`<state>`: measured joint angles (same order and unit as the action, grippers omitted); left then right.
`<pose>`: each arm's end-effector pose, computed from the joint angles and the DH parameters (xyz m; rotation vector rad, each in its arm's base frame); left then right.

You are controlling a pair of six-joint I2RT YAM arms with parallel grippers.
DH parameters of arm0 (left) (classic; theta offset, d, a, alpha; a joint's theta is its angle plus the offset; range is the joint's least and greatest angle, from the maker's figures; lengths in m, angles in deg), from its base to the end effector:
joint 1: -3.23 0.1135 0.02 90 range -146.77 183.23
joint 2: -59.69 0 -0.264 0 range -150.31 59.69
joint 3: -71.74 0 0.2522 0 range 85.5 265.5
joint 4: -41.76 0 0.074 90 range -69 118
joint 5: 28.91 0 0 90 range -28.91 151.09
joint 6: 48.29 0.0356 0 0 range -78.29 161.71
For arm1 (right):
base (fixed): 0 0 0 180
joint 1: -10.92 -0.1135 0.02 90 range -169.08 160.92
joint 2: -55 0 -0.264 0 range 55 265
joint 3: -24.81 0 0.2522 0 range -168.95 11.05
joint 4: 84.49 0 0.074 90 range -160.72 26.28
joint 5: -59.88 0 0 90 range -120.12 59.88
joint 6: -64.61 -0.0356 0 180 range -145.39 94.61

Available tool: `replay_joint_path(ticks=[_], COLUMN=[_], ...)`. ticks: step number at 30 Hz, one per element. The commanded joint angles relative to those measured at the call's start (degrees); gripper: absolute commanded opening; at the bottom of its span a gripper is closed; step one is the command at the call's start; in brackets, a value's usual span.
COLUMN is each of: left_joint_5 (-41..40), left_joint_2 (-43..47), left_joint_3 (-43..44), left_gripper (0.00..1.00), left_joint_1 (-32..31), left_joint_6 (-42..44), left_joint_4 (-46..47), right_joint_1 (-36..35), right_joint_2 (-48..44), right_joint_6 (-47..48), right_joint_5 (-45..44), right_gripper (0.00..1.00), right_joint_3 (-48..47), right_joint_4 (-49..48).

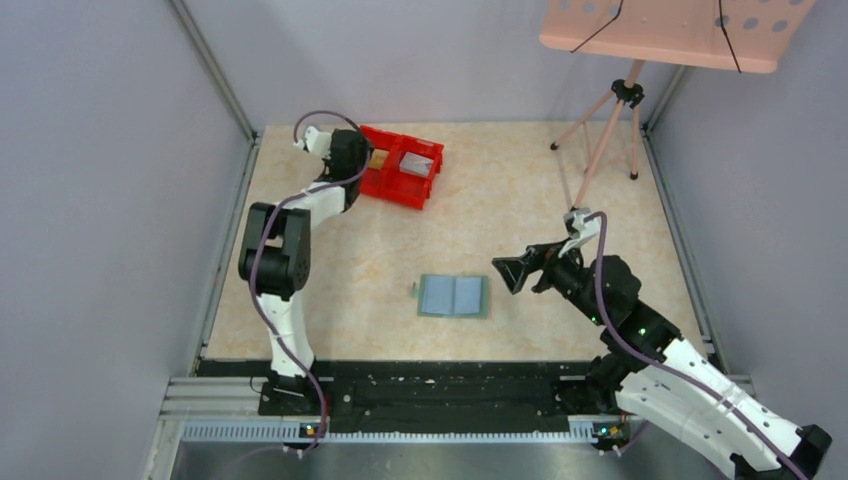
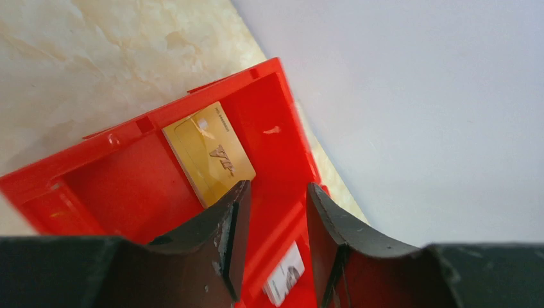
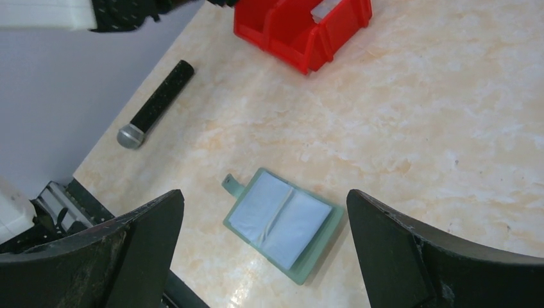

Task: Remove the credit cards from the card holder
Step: Remove the credit card from the card holder.

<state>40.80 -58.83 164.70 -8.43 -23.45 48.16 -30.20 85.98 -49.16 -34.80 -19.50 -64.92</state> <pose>0.4677 -0.0839 0.2014 -1.0767 1.5961 -0.5761 0.1133 0.0951 0.2956 -0.1994 1.7292 0.7767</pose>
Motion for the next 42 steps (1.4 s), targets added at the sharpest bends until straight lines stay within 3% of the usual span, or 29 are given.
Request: replay_joint_path(ticks=[1,8,14,17,22,25,28,33,42], left_joint_5=[2.9,15.6,38.3,42.6,44.6,43.9,43.2,37.5,34.4], left_joint_2=[12.3,23.4,29.3,33.7,41.0,42.9,42.4,39.7,35.8], left_joint_3=[-3.6,-11.1,-14.5,-18.7,-28.3,-32.9,-36.4,-37.0,-38.0], left_gripper=[0.43,0.43,0.42,0.41,0.43,0.44,0.45,0.61,0.60], left_joint_1=[0.5,1.2,0.6,-0.6,-5.1,-9.1,-13.1,-17.7,-18.5], left_joint_6=[8.8,20.5,26.0,28.2,29.8,29.4,28.6,30.1,31.6], left_joint_4=[-7.0,-23.1,-33.5,-35.8,-35.8,-34.2,-31.0,-31.6,-29.7], right_joint_1=[0.3,0.3,0.3,0.3,0.3,0.3,0.3,-0.4,-2.8], right_joint_2=[3.3,7.4,7.7,8.7,12.2,16.2,21.5,29.5,31.5], right_joint_6=[-3.1,-10.4,-16.1,-17.5,-21.0,-23.0,-24.6,-25.8,-27.1], right_joint_5=[-1.1,-3.1,-1.5,0.8,4.4,6.8,9.1,11.5,9.8], right_gripper=[0.97,0.91,0.72,0.62,0.48,0.45,0.45,0.54,0.55], right_joint_3=[-4.9,-5.8,-1.6,0.2,2.8,3.7,3.4,0.8,0.7], right_joint_4=[5.6,10.8,9.3,7.4,2.2,-2.0,-6.1,-9.1,-10.3])
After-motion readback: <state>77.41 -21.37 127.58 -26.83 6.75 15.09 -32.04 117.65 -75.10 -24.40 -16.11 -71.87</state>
